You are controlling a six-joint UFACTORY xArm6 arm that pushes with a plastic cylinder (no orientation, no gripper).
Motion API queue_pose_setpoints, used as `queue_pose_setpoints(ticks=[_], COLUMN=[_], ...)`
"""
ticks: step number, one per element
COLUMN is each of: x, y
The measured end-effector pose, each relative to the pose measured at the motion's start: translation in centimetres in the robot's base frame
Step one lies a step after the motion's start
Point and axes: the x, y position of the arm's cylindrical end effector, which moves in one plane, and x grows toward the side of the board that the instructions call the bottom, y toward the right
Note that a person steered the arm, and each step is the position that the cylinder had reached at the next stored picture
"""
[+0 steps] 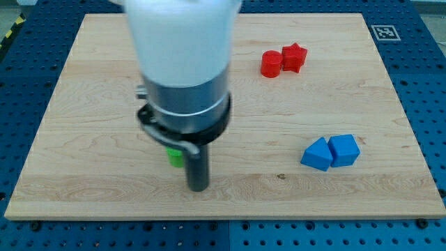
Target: Separate the green blocks
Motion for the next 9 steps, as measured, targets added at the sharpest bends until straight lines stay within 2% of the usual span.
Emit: queue_pose_setpoints(ticks=[1,2,3,5,9], x=[0.5,-2.8,-5.5,-5.6,-7.9], y=[-4.8,-9.1,-9.4,-3.9,1.0])
